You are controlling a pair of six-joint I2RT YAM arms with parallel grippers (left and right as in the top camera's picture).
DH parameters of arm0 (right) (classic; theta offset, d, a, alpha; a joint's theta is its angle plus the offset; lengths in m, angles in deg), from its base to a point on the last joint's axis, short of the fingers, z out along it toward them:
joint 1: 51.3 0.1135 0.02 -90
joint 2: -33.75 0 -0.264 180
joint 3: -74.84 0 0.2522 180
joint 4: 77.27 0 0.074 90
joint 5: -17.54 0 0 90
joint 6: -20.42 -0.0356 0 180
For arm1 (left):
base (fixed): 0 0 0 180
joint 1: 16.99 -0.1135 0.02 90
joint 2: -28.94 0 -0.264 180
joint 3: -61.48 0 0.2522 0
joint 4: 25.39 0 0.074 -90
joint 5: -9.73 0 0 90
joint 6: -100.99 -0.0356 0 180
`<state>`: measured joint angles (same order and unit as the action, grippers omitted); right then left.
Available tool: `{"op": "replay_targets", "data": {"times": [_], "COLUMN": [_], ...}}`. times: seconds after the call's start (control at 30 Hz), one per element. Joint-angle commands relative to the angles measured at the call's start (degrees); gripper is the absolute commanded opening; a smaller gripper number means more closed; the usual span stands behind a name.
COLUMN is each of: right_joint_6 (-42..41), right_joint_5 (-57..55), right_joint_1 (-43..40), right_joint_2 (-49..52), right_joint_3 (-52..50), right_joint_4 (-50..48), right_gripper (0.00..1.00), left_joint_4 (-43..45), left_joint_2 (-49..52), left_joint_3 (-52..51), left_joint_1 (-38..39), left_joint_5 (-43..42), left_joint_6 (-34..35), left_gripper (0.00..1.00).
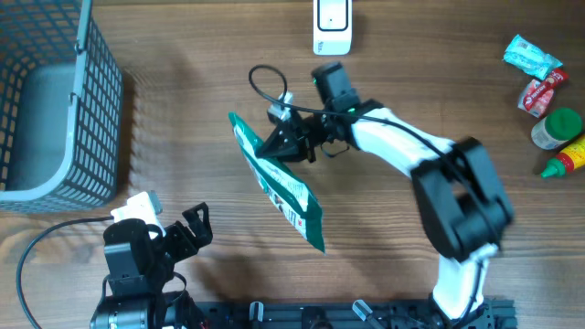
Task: Scan the item barcode
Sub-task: 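Lift the gloves pack and hold it up under the white scanner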
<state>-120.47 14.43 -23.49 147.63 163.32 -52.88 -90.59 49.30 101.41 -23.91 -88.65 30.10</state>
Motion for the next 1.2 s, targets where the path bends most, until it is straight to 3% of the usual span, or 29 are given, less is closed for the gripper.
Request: {"op": "replay_targets", "data": {"times": [0.0, 0.03, 0.13, 0.2, 0.4, 0.9, 1.0, 1.17], "right_joint_6": [9.9, 12.6, 13.3, 13.5, 13.4, 10.4, 10.6, 13.3], "right_joint_5": [-16.0, -31.3, -60.7, -70.9, -78.9, -94.7, -94.8, -94.4], "right_joint_1": [-0.6, -0.2, 1.9, 3.1, 3.3, 4.4, 2.4, -1.6], "right_joint_2": [-14.7, -19.5, -26.4, -28.9, -26.2, -12.5, -7.4, 5.6], "right_joint_3": [0.7, 0.7, 0.7, 0.7, 0.7, 3.2, 7.9, 25.1], "right_joint_4": [10.1, 19.8, 31.5, 33.0, 29.1, 7.3, 5.5, 12.1], "right_gripper": [0.05, 0.04, 0.04, 0.05, 0.05, 0.05, 0.05, 0.05], "left_joint_4": [0.1, 0.1, 0.1, 0.1, 0.1, 0.1, 0.1, 0.1], "left_joint_2": [-0.3, -0.3, -0.3, -0.3, -0.3, -0.3, -0.3, -0.3], "left_joint_3": [-0.3, -0.3, -0.3, -0.3, -0.3, -0.3, -0.3, -0.3], "left_joint_1": [-0.3, -0.3, -0.3, -0.3, -0.3, -0.3, -0.3, -0.3], "left_joint_5": [-0.3, -0.3, -0.3, -0.3, -0.3, -0.3, -0.3, -0.3], "left_joint_6": [-0.7, -0.7, -0.7, -0.7, -0.7, -0.7, -0.7, -0.7], "left_gripper": [1.00, 1.00, 1.00, 1.00, 1.00, 1.00, 1.00, 1.00]}}
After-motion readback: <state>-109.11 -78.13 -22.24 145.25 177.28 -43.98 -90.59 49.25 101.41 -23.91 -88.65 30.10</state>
